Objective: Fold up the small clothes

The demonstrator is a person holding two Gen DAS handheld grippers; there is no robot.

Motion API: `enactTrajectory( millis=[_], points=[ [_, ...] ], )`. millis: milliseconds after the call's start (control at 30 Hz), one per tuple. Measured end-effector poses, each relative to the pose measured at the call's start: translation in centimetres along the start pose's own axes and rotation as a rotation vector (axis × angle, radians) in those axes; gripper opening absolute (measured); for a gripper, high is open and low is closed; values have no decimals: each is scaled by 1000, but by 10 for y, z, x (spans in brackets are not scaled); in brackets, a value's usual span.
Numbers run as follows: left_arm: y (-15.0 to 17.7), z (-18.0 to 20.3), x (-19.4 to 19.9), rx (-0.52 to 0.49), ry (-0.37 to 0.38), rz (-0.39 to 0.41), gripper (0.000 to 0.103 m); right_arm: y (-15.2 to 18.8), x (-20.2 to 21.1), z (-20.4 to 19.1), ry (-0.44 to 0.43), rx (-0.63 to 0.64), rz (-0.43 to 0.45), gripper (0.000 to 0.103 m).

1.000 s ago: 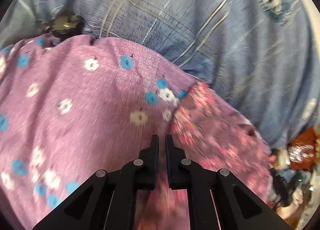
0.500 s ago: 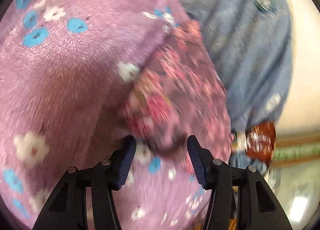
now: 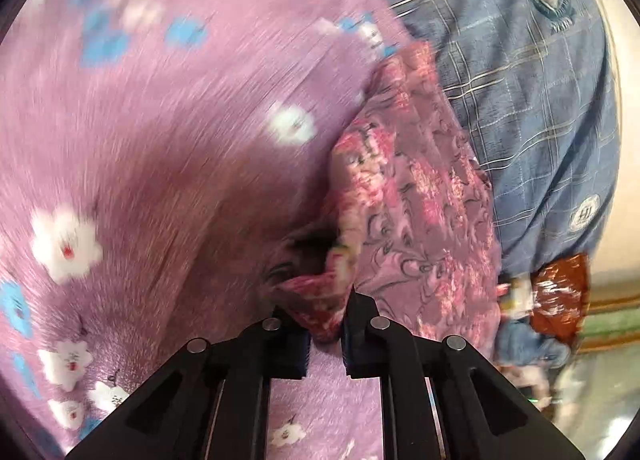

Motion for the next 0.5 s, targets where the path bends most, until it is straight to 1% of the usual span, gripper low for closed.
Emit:
enactTrajectory(
  millis=[33, 67, 100, 133, 167, 200, 233, 267, 300, 333, 367, 400, 433, 500],
  points=[
    [1, 0, 7, -22, -1, -12, 11, 6, -9, 2, 2, -1, -35, 6],
    [0, 2, 11, -60, -17, -15, 11, 8, -4, 3, -9, -13, -14, 13],
    [0, 5, 20, -114, -26, -14, 11, 6, 3, 3, -23, -28, -1, 17],
    [0, 10, 33, -192, -36, -12, 12, 1, 12, 3, -26, -40, 17, 17],
    [0, 14, 43, -237, -41, -7, 12, -3, 19, 4, -23, -44, 41, 20],
    [-5, 18, 57, -280, -50, 20, 12, -13, 33, 6, -17, -40, 84, 22],
    [-14, 28, 72, -299, -64, 54, 15, -26, 43, 6, -13, -30, 122, 32],
    [-21, 37, 81, -314, -88, 85, 18, -36, 46, 4, -13, -24, 139, 41],
    [-31, 43, 88, -330, -120, 108, 27, -54, 45, -3, -17, -12, 149, 51],
    [-46, 58, 86, -351, -158, 126, 40, -62, 40, -7, -18, -5, 140, 55],
    [-60, 68, 80, -359, -182, 134, 45, -75, 29, -14, -23, 6, 114, 57],
    [-69, 81, 70, -359, -199, 135, 56, -90, 12, -24, -34, 14, 82, 57],
    [-87, 99, 49, -374, -219, 118, 58, -101, -5, -29, -37, 17, 56, 57],
    [-117, 116, 19, -386, -296, 116, 58, -121, -38, -34, -6, 3, 26, 57]
  ],
)
Point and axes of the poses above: each gripper's, at about its wrist camera, not at the fingertips, and x roughly against the way its jaws point, z to its right, y to its underside, the point moved 5 cm from there along -x, roughly the way its jaws point, and after that the axes turned 6 degrees about -z, right-handed, at the moved point
